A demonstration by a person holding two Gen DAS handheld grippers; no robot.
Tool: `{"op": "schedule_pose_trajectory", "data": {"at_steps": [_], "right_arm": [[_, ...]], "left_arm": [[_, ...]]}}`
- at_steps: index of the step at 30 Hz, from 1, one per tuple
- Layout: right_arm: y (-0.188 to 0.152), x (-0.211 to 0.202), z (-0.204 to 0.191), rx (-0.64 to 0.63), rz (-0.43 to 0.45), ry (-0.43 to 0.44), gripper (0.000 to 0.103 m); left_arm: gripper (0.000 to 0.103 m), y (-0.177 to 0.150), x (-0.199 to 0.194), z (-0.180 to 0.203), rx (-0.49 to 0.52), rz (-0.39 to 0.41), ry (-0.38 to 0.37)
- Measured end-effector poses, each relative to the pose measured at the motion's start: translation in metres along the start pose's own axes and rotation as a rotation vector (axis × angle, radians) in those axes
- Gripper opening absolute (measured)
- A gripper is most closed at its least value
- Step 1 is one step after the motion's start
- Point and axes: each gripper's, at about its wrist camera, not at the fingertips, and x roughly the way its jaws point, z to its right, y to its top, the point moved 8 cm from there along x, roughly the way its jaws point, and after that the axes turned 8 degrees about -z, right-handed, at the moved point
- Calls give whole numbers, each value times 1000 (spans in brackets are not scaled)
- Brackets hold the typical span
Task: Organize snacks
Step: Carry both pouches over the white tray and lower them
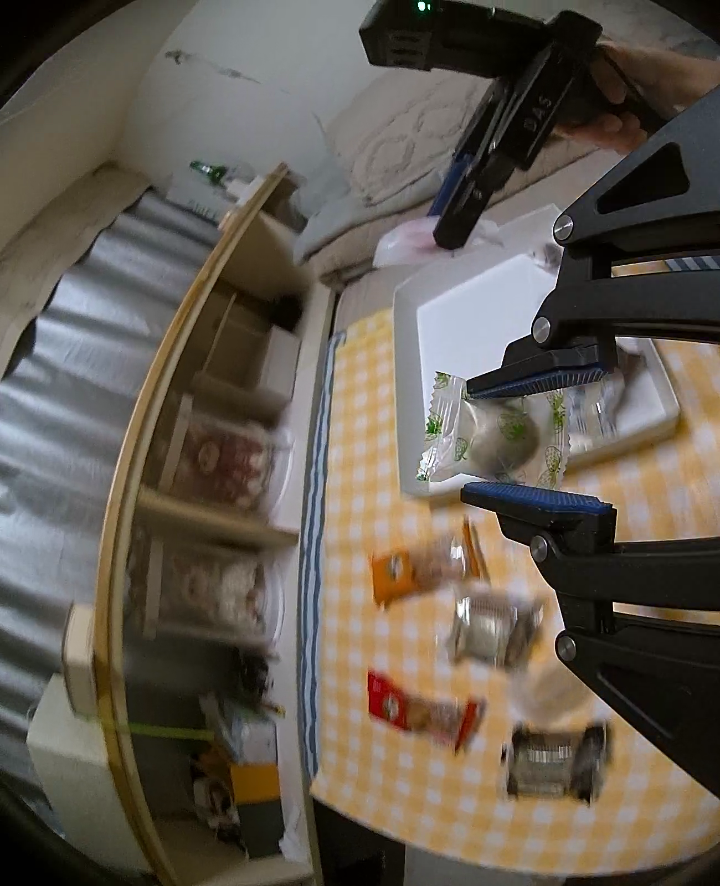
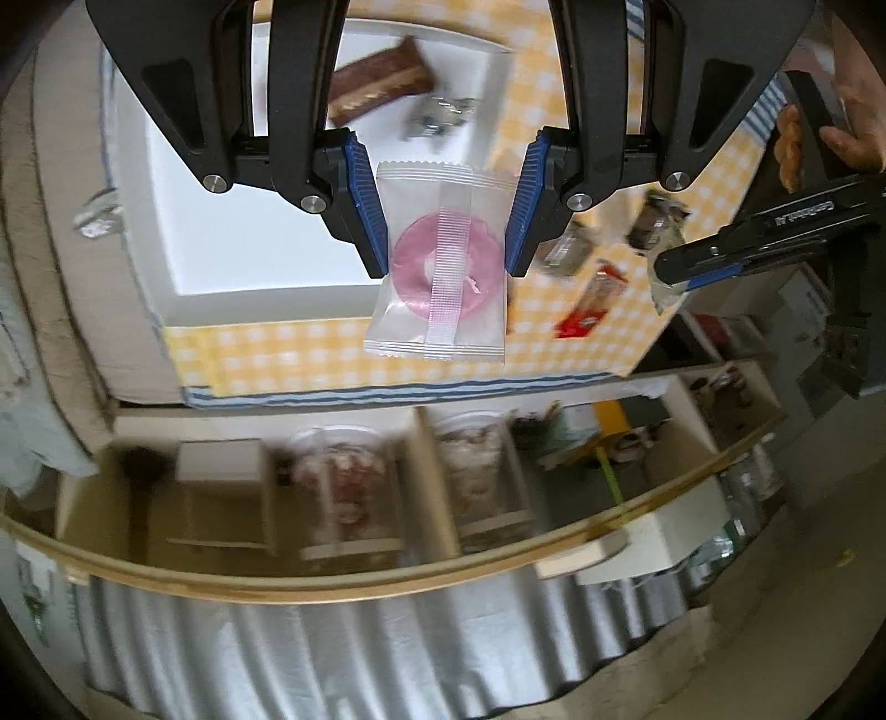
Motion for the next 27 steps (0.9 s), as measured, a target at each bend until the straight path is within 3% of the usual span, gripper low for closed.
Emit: {"op": "schedule_pose_trajectory", "data": {"at_steps": [6,15,27], "right_arm": [[-7,10,55,90,-38,-81,44],[-26,28,124,183,-112,-183,44],[-51,60,183,314,-206,-225,45]], "left_arm": [[30,7,61,31,-6,-59,-40],[30,20,154,41,-38,-176,-16],[31,33,208,24,-59,-216,38]]}}
